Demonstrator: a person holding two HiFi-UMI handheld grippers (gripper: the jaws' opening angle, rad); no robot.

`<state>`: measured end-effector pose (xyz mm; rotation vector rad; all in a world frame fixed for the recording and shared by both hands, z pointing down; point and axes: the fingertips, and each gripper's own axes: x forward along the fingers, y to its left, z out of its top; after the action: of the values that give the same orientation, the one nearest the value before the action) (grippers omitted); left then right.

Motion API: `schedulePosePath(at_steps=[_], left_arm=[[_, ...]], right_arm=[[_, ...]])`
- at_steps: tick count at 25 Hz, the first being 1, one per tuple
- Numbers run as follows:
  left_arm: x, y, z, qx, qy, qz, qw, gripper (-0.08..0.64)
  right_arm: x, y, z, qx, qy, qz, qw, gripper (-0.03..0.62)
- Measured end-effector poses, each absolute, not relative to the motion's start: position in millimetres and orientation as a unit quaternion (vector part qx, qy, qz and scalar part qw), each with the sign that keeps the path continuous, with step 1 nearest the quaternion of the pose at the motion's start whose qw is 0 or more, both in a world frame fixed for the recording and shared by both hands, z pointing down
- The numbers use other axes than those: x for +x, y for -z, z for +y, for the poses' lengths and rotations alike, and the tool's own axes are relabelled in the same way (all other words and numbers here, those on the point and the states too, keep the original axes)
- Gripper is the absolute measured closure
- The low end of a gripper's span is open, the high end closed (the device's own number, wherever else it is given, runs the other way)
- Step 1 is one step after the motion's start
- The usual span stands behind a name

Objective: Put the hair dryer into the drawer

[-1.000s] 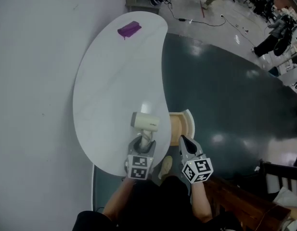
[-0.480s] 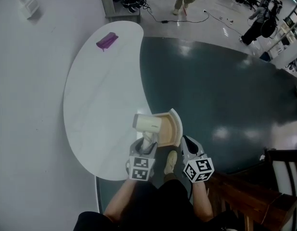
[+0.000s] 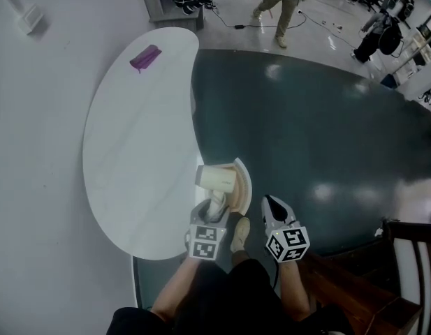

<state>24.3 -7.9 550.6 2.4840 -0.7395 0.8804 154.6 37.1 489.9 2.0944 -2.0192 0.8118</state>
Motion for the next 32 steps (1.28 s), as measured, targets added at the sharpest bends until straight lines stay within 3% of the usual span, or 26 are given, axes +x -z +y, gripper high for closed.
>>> schedulePosePath(at_steps=[32], left_arm=[[82.7, -694.8, 5.5, 0.842, -0.376, -0.268, 0.278, 0.318]], right_arm=[[203.1, -621.5, 18.8, 0.638, -0.334, -0.685, 0.114, 0.589]])
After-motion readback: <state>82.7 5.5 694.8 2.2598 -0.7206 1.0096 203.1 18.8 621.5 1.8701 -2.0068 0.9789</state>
